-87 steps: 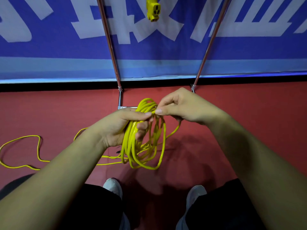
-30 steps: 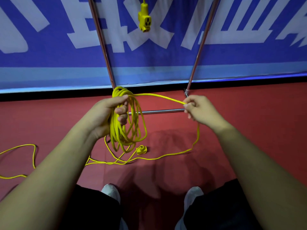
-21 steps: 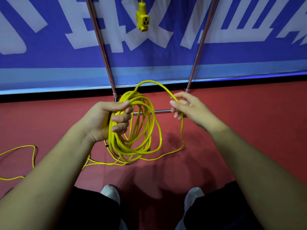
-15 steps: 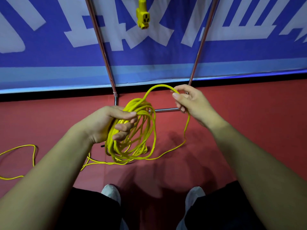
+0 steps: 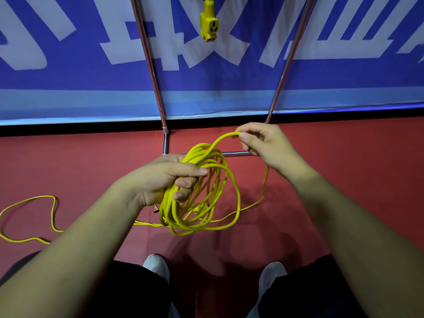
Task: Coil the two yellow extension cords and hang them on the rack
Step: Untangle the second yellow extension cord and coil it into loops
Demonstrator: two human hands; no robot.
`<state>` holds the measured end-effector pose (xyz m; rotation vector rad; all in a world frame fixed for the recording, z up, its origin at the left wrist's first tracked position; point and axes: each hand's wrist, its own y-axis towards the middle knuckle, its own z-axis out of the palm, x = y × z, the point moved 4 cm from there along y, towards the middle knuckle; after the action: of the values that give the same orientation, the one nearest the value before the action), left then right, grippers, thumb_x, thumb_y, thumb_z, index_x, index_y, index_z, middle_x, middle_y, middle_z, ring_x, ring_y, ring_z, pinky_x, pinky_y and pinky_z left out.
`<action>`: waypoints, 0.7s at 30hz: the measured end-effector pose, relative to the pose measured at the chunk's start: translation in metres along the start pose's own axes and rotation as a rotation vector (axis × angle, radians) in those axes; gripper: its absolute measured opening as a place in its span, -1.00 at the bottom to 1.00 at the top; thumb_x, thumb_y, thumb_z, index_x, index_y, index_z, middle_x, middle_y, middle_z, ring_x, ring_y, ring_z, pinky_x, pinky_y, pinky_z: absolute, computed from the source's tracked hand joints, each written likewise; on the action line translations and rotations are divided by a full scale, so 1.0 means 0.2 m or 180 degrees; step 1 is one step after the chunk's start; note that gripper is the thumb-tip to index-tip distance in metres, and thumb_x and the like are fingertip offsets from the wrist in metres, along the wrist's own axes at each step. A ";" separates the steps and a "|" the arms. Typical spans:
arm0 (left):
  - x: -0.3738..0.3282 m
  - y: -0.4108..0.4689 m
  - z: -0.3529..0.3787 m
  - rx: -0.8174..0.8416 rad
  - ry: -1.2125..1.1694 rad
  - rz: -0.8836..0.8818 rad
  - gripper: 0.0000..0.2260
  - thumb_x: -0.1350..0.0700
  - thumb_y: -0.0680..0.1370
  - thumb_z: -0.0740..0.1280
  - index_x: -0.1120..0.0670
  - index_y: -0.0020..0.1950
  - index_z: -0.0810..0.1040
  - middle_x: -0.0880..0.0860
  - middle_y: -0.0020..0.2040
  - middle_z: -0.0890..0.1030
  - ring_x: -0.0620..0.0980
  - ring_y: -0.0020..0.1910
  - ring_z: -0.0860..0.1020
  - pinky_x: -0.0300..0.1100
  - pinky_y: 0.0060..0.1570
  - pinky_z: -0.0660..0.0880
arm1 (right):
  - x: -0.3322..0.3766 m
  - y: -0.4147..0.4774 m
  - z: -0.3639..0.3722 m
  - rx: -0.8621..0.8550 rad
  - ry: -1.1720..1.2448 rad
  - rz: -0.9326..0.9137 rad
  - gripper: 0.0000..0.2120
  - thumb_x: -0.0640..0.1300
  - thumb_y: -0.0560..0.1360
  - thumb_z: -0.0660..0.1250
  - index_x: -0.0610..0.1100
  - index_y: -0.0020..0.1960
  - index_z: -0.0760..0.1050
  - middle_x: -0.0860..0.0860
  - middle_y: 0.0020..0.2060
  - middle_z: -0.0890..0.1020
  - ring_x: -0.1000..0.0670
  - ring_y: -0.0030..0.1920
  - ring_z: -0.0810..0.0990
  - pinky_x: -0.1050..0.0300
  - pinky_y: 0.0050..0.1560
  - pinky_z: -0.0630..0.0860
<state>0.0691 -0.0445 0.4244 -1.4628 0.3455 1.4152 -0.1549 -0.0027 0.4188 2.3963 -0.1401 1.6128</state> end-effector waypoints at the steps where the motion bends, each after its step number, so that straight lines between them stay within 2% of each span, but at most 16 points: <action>1: 0.00 0.00 0.00 -0.0015 -0.0033 -0.0007 -0.92 0.21 0.59 0.22 0.23 0.00 0.41 -0.06 -0.62 0.44 -0.20 -0.67 0.41 -0.36 -0.62 0.34 | 0.00 0.01 0.00 -0.0071 -0.0089 -0.0001 -0.85 -0.27 0.59 0.26 -0.11 0.01 0.58 0.02 -0.41 0.51 0.20 -0.44 0.41 0.33 -0.35 0.33; 3: 0.01 0.01 0.00 0.0127 -0.0295 -0.0039 -0.89 0.16 0.54 0.32 0.17 -0.13 0.45 -0.07 -0.62 0.38 -0.16 -0.69 0.37 -0.35 -0.62 0.31 | -0.02 0.01 0.00 -0.0177 -0.0246 0.0020 -0.86 -0.23 0.59 0.28 -0.09 -0.01 0.60 0.05 -0.43 0.51 0.19 -0.41 0.43 0.31 -0.32 0.35; 5: 0.00 0.01 0.01 0.0515 -0.0647 -0.0017 -0.84 0.12 0.45 0.43 0.12 -0.23 0.49 -0.09 -0.61 0.30 -0.13 -0.69 0.30 -0.34 -0.61 0.25 | -0.05 0.01 0.00 -0.0211 -0.0305 0.0048 -0.88 -0.20 0.58 0.30 -0.08 -0.06 0.62 0.07 -0.44 0.51 0.16 -0.40 0.43 0.25 -0.31 0.35; 9: -0.04 0.01 0.00 0.0914 -0.1174 0.0326 -0.78 0.02 0.40 0.50 0.08 -0.25 0.50 -0.11 -0.57 0.35 -0.15 -0.65 0.35 -0.29 -0.56 0.22 | -0.10 0.02 0.01 -0.0110 -0.0369 0.0095 -0.86 -0.15 0.55 0.35 -0.16 -0.15 0.60 0.01 -0.44 0.51 0.10 -0.39 0.43 0.14 -0.30 0.37; 12: -0.08 0.01 -0.01 0.0802 -0.1470 0.0676 -0.78 0.01 0.37 0.52 0.08 -0.26 0.52 -0.09 -0.54 0.39 -0.09 -0.54 0.47 -0.28 -0.46 0.44 | -0.26 0.02 0.01 0.0460 -0.0972 0.0226 -0.85 -0.13 0.55 0.34 -0.15 -0.18 0.56 -0.10 -0.38 0.56 0.07 -0.32 0.46 0.04 -0.20 0.47; 14: -0.11 0.00 -0.04 0.0671 -0.1590 0.0917 -0.79 -0.01 0.37 0.51 0.07 -0.25 0.54 -0.09 -0.49 0.43 -0.08 -0.45 0.54 -0.27 -0.40 0.50 | -0.42 -0.01 0.00 0.0881 -0.1356 0.0692 -0.86 -0.14 0.53 0.34 -0.14 -0.19 0.56 -0.13 -0.30 0.62 0.06 -0.25 0.50 -0.12 -0.04 0.53; 15: -0.12 -0.01 -0.06 0.0608 -0.1643 0.1042 -0.80 -0.02 0.38 0.49 0.06 -0.25 0.55 -0.09 -0.45 0.46 -0.09 -0.42 0.56 -0.28 -0.40 0.50 | -0.48 -0.03 -0.01 0.1023 -0.1327 0.0961 -0.88 -0.18 0.53 0.34 -0.15 -0.18 0.57 -0.10 -0.26 0.65 0.06 -0.22 0.54 -0.13 0.05 0.53; 17: -0.15 -0.02 -0.09 0.0399 -0.1720 0.1253 -0.82 -0.03 0.46 0.38 0.05 -0.25 0.55 -0.09 -0.35 0.56 -0.12 -0.39 0.58 -0.31 -0.41 0.50 | -0.55 -0.08 0.00 0.0988 -0.0809 0.1369 -0.93 -0.23 0.55 0.33 -0.20 -0.10 0.55 -0.07 -0.21 0.70 0.05 -0.16 0.61 -0.02 0.15 0.50; 19: -0.16 -0.01 -0.12 0.0017 -0.1738 0.1294 -0.77 -0.04 0.52 0.24 0.05 -0.25 0.54 -0.06 -0.30 0.62 -0.13 -0.41 0.59 -0.31 -0.44 0.49 | -0.56 -0.11 0.02 0.0567 -0.0034 0.1608 -0.94 -0.24 0.56 0.33 -0.18 -0.05 0.45 -0.09 -0.28 0.69 -0.02 -0.22 0.64 0.02 0.02 0.51; 21: -0.16 0.01 -0.15 -0.0353 -0.1673 0.1285 -0.78 -0.06 0.54 0.22 0.04 -0.20 0.50 -0.08 -0.39 0.55 -0.13 -0.47 0.54 -0.32 -0.46 0.47 | -0.51 -0.09 0.06 0.0120 0.0363 0.1602 -0.88 -0.23 0.56 0.33 -0.13 -0.09 0.40 -0.09 -0.40 0.60 -0.03 -0.43 0.56 0.08 -0.25 0.48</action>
<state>0.0764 -0.0817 0.4443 -1.0820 0.2354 2.1068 -0.1787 0.0062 0.3180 2.4150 -0.7486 1.9640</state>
